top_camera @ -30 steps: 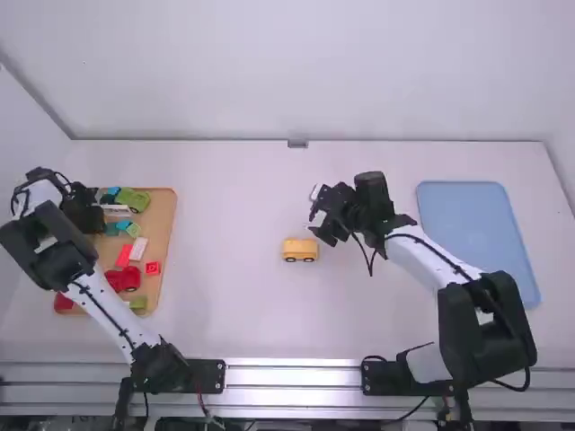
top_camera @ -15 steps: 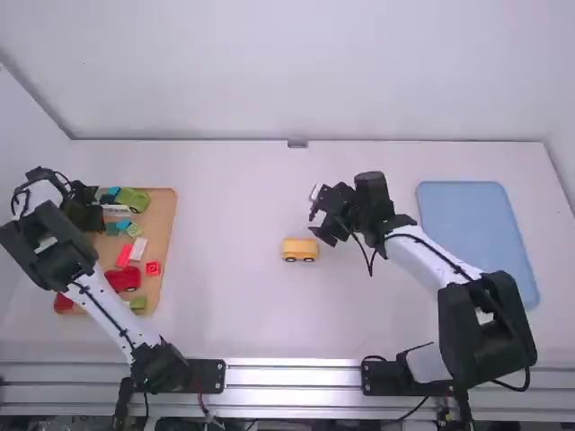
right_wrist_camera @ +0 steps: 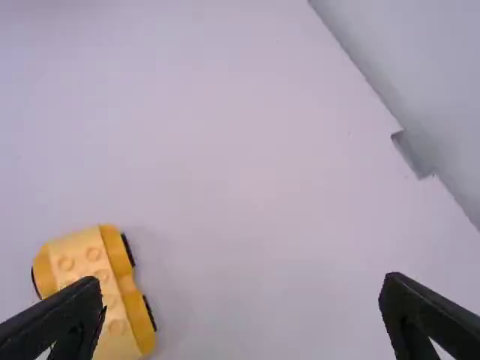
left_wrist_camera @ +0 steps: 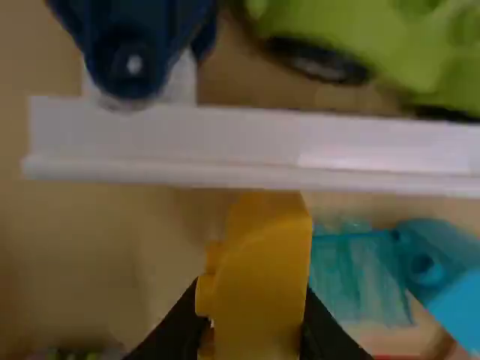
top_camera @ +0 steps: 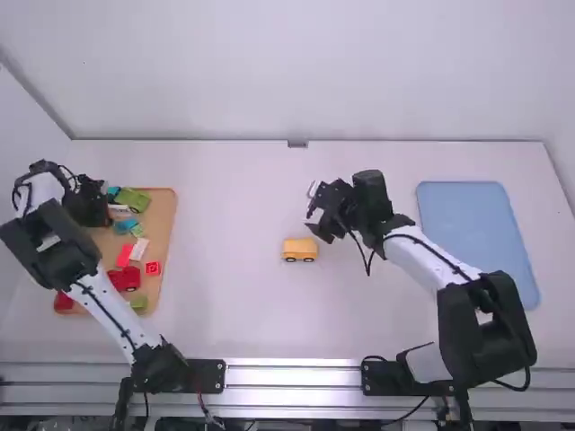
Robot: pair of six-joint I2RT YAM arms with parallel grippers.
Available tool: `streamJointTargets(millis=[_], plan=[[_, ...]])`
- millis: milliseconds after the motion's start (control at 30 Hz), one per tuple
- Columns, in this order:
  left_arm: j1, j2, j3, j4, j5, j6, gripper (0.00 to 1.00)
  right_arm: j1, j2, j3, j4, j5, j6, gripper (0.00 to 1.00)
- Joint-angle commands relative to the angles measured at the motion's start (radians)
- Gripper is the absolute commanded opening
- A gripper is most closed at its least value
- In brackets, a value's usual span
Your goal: Assemble lego blocks to make yellow taxi
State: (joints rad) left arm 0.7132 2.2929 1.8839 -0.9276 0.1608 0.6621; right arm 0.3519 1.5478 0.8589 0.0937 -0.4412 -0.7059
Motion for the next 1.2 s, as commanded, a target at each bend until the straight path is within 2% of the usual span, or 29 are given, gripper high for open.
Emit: streamJointTargets(millis=[0,100,200,400,433,500,600,633,767,833,900,1167], plan=[[-0.031,-0.142,0.018,-0.007,0.035,0.015,0.08,0.013,-0.014,-0.002,0.016,-0.006,0.051,0.98],[-0.060,-0.228,-0.019,0.003,0.031,0.015,0.02,0.018,-0.014,-0.002,0.042,-0.006,0.055,0.98],[-0.098,-0.342,-0.114,0.064,0.030,0.016,0.02,0.013,-0.014,-0.002,0.071,-0.006,0.084,0.98],[-0.200,-0.686,-0.488,0.320,-0.022,0.026,0.03,0.007,-0.014,-0.002,0.163,-0.006,0.193,0.98],[-0.209,-0.704,-0.507,0.332,-0.021,0.039,0.03,0.007,-0.014,-0.002,0.166,-0.006,0.196,0.98],[-0.291,-0.840,-0.644,0.427,0.033,0.124,0.06,0.010,-0.014,-0.002,0.232,-0.025,0.247,0.98],[-0.371,-0.941,-0.728,0.473,0.092,0.180,0.08,0.013,-0.014,-0.002,0.283,-0.076,0.304,0.98],[-0.433,-0.998,-0.775,0.505,0.114,0.203,0.08,0.012,-0.014,0.000,0.313,-0.102,0.361,0.98],[-0.594,-1.076,-0.859,0.578,0.100,0.249,0.08,-0.016,-0.014,0.015,0.358,-0.245,0.521,0.98],[-0.684,-1.087,-0.890,0.623,0.061,0.246,0.02,-0.039,-0.004,0.032,0.376,-0.331,0.620,0.98],[-0.757,-1.085,-0.911,0.656,0.025,0.248,0.02,-0.060,0.021,0.058,0.372,-0.396,0.692,0.98],[-0.928,-1.031,-0.932,0.747,0.022,0.255,0.02,-0.106,0.173,0.153,0.404,-0.719,0.843,1.00]])
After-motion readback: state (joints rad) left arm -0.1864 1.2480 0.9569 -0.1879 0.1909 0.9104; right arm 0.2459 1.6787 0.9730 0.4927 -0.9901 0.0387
